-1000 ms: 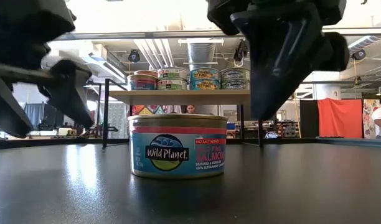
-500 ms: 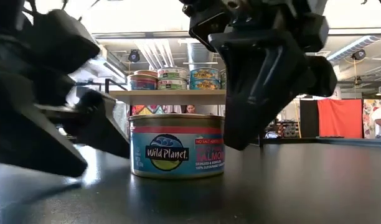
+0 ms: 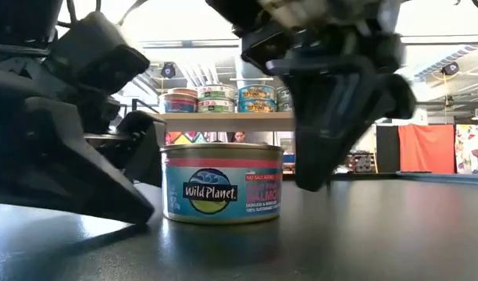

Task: Stack canned seafood by type on shelf
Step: Stack the blue pink tuna can on the top of the bottom blue pink tuna can on the shelf

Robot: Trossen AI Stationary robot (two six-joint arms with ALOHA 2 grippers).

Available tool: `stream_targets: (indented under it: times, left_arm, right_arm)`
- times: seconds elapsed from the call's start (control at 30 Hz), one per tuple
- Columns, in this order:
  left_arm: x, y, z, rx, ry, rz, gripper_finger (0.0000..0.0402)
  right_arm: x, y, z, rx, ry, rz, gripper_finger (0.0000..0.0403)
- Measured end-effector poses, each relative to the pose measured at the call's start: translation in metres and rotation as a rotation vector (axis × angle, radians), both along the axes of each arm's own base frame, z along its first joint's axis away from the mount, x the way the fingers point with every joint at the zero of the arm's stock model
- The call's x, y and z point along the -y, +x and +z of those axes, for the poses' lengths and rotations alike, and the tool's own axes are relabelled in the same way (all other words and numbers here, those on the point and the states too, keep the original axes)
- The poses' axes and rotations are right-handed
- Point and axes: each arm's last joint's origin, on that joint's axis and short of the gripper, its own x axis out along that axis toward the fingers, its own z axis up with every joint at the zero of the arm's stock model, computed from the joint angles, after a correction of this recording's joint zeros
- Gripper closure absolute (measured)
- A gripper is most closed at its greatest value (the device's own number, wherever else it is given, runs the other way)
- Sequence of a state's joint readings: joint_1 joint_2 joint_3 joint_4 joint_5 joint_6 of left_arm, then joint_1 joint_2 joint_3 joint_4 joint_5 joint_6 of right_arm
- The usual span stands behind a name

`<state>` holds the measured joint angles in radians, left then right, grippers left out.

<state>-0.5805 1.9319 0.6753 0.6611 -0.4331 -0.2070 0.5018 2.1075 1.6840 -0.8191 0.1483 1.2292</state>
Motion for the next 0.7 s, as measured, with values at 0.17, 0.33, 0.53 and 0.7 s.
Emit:
stream_targets:
  times: [0.17,0.33,0.53,0.7]
  left_arm:
    - [0.000,0.014,0.003,0.019,-0.031,0.018,0.0013]
    - [0.010,0.030,0.008,0.053,-0.052,0.014,0.0012]
    - [0.013,0.036,0.007,0.066,-0.133,0.057,0.0013]
    - [0.011,0.036,0.009,0.091,-0.158,0.093,0.0021]
  right_arm:
    - [0.013,0.012,0.001,0.046,0.018,-0.022,0.0390]
    - [0.019,0.022,0.005,0.075,0.099,-0.002,0.0390]
    - [0.020,0.023,0.008,0.060,0.144,0.035,0.0390]
    - [0.020,0.024,0.008,0.065,0.144,0.041,0.0390]
